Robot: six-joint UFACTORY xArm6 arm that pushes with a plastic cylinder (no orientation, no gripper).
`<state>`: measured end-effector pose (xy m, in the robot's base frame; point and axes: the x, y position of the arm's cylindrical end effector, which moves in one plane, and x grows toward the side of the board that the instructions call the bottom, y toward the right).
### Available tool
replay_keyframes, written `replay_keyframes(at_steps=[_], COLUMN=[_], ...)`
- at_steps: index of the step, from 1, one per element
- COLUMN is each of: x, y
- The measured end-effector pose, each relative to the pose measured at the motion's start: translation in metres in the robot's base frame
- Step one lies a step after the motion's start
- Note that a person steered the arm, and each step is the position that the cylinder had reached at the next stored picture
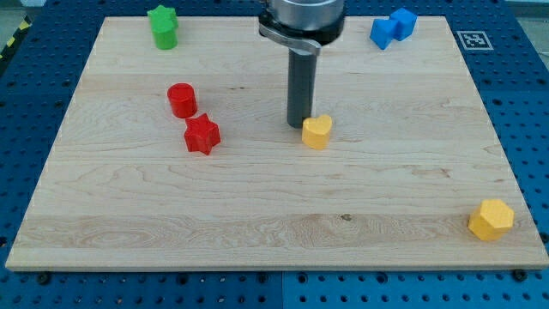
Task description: Slide the yellow heart to the right of the yellow hexagon
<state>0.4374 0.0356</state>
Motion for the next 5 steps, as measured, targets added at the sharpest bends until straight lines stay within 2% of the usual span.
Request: replay_keyframes(at_steps=[3, 5], x=[0.090, 0.127], y=[0.104, 0.089])
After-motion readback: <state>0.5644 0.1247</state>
